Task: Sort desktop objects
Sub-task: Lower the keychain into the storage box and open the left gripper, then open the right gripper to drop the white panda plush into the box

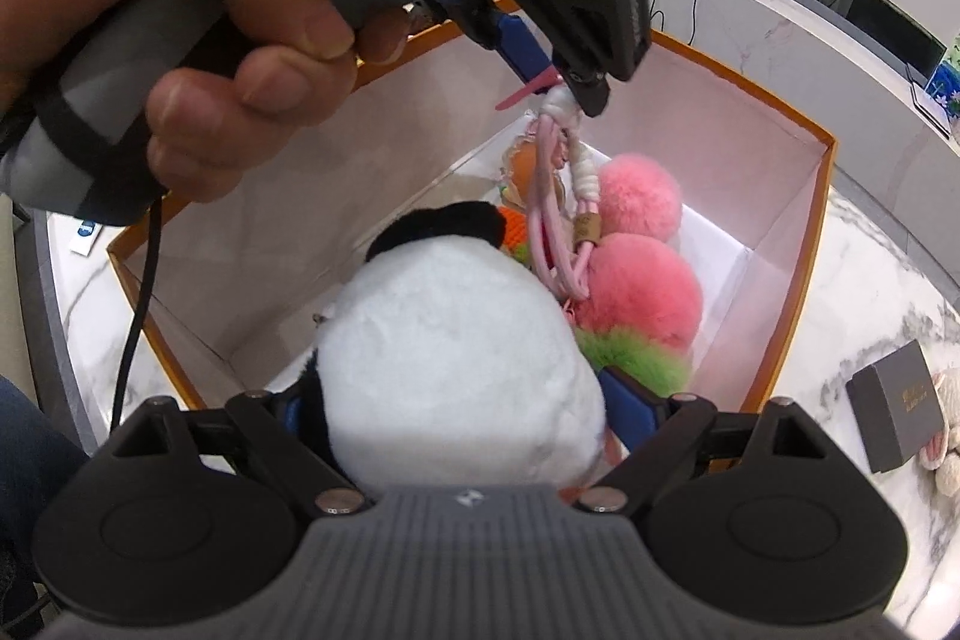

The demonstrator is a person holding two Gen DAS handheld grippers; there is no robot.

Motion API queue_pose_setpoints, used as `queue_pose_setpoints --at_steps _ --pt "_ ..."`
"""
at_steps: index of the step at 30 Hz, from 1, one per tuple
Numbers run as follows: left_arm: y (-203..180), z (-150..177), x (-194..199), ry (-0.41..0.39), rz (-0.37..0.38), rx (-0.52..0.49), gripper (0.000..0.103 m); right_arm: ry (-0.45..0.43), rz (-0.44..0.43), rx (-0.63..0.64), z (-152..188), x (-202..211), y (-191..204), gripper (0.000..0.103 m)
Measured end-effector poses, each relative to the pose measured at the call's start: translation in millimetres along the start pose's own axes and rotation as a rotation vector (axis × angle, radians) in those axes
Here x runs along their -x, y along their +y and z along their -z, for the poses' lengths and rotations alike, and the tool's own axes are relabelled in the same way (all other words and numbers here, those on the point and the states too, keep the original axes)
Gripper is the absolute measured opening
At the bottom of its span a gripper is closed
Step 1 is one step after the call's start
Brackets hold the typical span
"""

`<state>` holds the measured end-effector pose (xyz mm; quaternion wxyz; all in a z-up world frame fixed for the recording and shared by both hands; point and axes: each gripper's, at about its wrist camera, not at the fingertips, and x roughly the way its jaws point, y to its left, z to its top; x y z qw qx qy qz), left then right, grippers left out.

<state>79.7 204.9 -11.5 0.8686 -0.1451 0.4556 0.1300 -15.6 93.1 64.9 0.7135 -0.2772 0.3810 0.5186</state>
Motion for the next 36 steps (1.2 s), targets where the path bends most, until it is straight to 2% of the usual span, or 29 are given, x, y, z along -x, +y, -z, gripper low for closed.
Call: queue_pose_setpoints --at_steps 1,3,4,5,14,36 --pt "1 0 -1 0.005 -0.002 0.007 0.032 -0.002 0.0 0.0 1 1 0 0.092" --pt "4 -1 -3 0.01 -0.006 0.023 0.045 -0.007 0.003 0.001 1 3 -1 0.092" --pt "5 -1 -4 0.011 -0.013 0.03 0.065 -0.008 0.004 0.004 1 4 -1 0.092" --pt "6 -1 -3 0.0 -0.02 0.035 0.07 -0.01 0.003 0.004 1 5 0 0.092" --pt "4 -1 5 -0.027 -0.015 0.027 0.07 -0.091 -0.01 -0.04 1 22 -8 0.092" --pt "0 13 36 -0.039 -0.022 -0.011 0.07 -0.135 0.028 -0.064 1 24 -27 0.092"
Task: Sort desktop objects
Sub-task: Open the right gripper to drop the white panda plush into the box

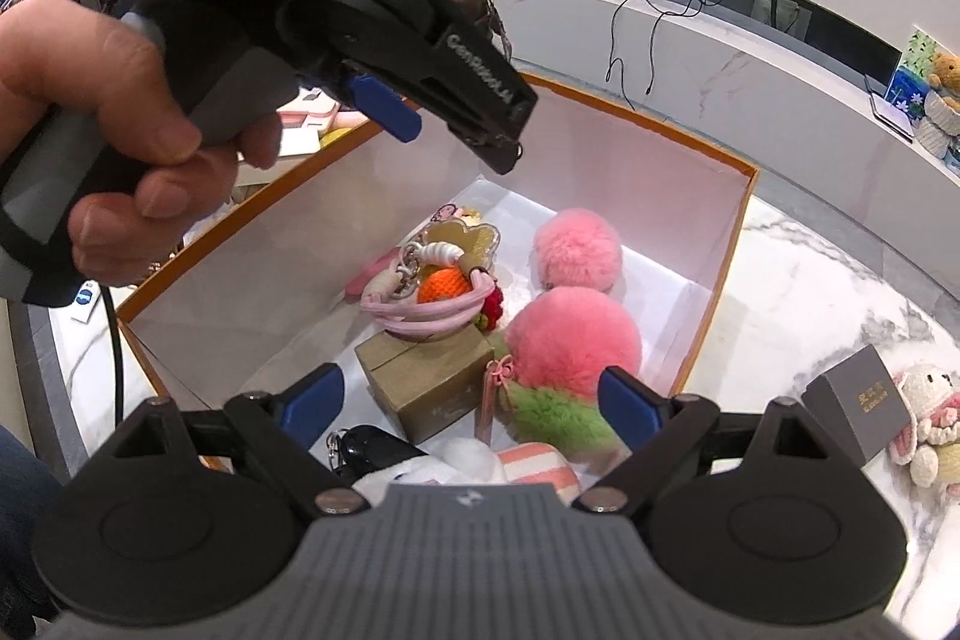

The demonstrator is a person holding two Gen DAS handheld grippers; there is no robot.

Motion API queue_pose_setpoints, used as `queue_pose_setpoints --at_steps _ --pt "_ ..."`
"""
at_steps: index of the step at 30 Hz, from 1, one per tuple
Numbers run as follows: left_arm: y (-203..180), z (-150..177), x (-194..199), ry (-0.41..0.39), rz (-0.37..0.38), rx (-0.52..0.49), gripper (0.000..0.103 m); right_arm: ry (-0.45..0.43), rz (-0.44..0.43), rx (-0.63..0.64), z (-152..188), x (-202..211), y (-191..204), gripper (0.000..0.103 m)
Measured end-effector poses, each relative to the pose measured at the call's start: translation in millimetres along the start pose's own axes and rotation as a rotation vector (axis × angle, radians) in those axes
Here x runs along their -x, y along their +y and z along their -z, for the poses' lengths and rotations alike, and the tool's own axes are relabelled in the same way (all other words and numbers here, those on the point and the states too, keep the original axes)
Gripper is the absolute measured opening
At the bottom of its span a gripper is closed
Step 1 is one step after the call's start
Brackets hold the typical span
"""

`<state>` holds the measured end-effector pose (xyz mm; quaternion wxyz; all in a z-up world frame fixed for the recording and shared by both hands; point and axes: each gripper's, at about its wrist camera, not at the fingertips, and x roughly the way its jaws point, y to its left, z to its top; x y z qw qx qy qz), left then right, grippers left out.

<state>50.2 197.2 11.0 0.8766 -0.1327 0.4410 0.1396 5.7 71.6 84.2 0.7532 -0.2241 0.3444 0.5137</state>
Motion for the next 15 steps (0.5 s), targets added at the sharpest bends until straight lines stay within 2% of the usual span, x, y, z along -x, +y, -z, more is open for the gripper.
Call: queue_pose_setpoints --at_steps 15 --pt "-27 1 10 -0.017 0.012 -0.039 0.07 -0.057 0.016 -0.053 7 20 -28 0.092"
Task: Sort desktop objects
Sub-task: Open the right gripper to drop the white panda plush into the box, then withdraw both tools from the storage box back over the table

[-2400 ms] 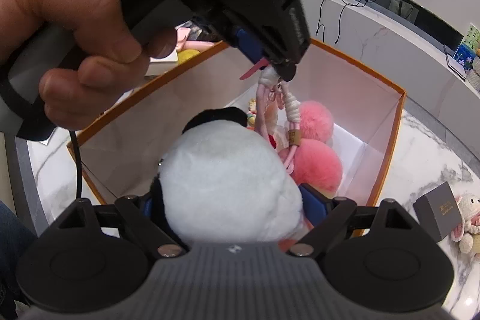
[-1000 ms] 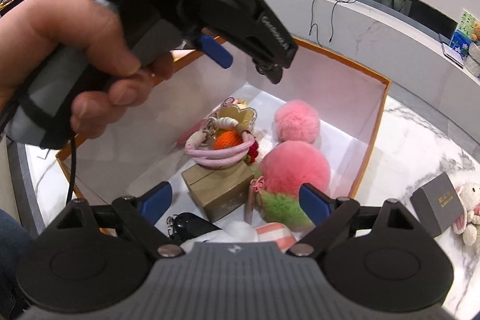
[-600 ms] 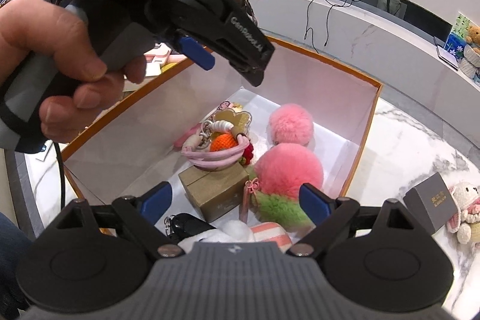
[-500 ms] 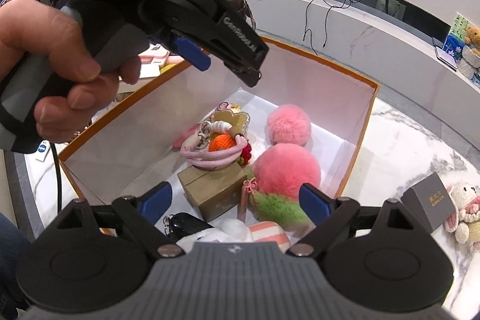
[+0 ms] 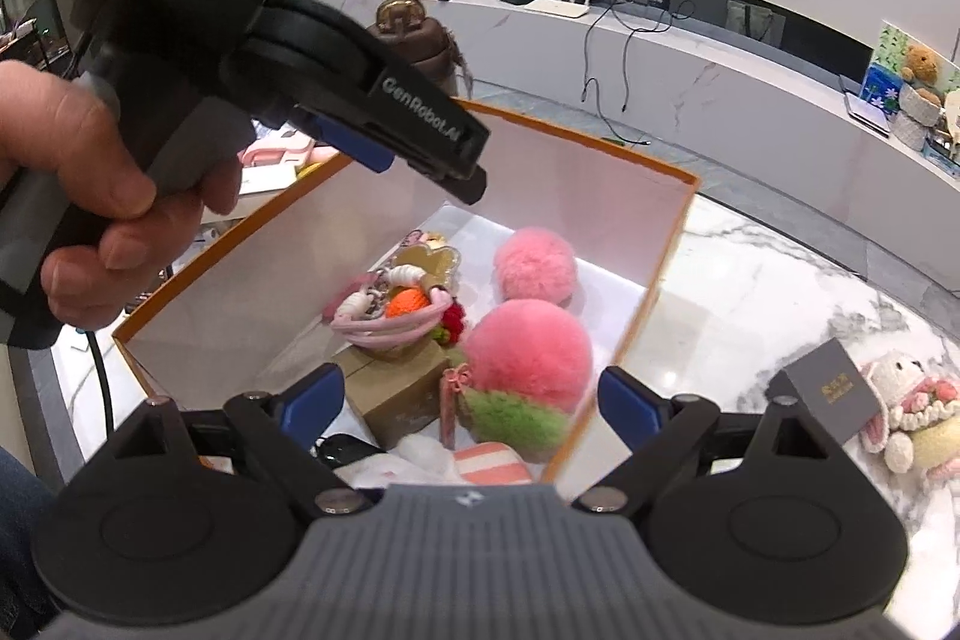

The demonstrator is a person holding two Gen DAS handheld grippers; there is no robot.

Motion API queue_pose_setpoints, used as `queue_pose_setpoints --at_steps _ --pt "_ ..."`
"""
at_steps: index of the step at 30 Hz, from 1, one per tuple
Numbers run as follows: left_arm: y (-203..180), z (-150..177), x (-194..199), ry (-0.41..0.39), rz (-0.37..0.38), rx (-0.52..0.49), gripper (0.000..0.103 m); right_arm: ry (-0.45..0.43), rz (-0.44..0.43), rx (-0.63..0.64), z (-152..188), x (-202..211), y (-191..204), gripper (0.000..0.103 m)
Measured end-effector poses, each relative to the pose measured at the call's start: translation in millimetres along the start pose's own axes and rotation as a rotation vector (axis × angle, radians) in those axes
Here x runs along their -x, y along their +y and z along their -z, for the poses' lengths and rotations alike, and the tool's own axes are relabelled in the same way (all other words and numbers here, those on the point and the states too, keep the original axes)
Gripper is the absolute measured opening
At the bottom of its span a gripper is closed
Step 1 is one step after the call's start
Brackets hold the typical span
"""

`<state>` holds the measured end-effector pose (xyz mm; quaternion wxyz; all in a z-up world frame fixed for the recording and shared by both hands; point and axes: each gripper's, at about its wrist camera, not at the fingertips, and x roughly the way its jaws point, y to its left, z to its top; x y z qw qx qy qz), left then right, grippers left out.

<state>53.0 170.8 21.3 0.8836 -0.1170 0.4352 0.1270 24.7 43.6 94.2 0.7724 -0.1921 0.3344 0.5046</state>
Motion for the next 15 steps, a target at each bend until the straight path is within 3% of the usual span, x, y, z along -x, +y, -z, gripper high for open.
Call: queue_pose_setpoints --at_steps 15 --pt "-49 -3 -3 -0.012 0.03 -0.044 0.071 -0.02 0.051 -0.082 20 22 -49 0.092"
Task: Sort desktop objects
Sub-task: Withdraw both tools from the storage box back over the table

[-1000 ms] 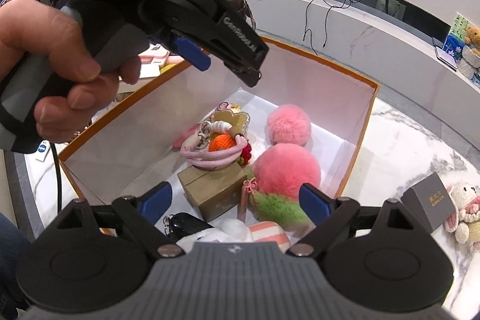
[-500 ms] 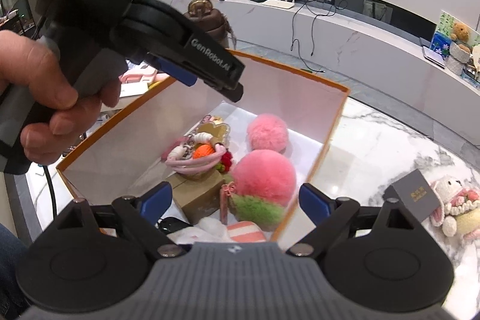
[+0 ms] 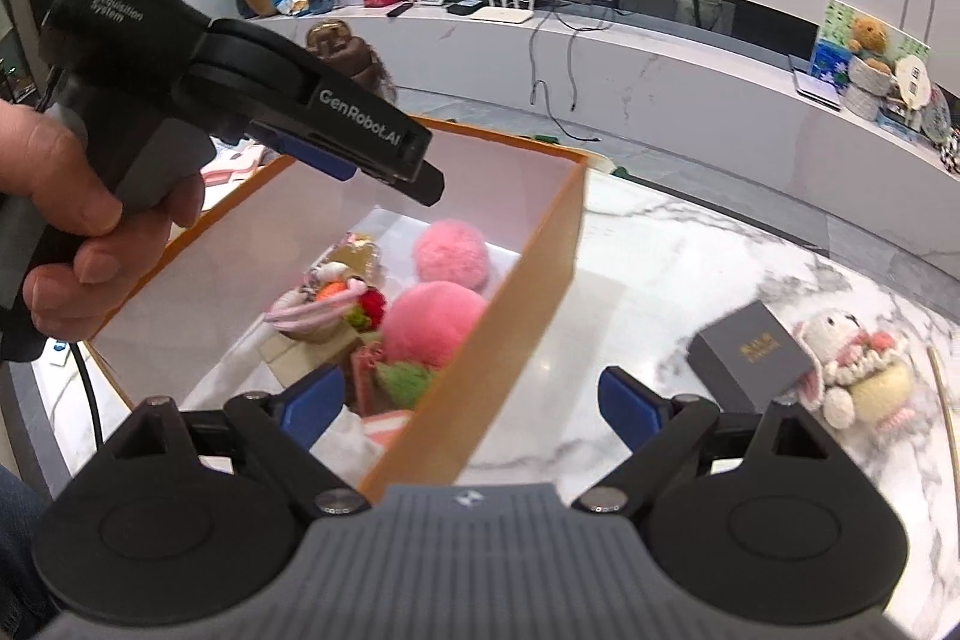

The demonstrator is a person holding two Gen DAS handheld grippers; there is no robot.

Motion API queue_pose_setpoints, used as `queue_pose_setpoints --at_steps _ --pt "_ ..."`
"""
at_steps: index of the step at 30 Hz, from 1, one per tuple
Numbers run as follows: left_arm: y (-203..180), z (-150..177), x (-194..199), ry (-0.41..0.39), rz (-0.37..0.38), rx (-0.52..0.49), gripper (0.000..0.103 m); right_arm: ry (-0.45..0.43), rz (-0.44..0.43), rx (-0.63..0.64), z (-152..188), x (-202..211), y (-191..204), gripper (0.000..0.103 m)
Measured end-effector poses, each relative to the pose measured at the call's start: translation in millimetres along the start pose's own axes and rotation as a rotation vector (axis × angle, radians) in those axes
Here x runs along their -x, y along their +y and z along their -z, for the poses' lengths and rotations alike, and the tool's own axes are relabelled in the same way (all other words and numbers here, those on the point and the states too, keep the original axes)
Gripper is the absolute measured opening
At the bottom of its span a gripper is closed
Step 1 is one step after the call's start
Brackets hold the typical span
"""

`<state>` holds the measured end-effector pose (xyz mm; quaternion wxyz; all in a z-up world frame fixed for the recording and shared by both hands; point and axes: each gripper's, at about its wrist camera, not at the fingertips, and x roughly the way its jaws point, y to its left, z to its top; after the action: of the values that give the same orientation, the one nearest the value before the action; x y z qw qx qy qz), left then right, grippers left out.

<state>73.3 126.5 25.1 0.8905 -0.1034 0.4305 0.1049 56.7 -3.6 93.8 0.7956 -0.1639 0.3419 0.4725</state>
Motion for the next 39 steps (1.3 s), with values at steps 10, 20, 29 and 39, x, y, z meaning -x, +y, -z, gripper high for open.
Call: queue_pose_setpoints --at_steps 10,20,29,39 --pt "-33 -4 -12 -0.003 0.039 -0.018 0.071 0.011 0.059 -0.038 17 12 -36 0.092" --pt "-55 -2 -21 0.005 0.039 -0.05 0.071 0.012 0.166 -0.109 26 10 -79 0.092" --pt "-89 -6 -16 -0.024 0.103 -0.096 0.077 -0.015 0.263 -0.224 31 12 -132 0.092" --pt "-159 -17 -52 0.025 0.059 -0.19 0.082 -0.09 0.396 -0.408 37 23 -203 0.092"
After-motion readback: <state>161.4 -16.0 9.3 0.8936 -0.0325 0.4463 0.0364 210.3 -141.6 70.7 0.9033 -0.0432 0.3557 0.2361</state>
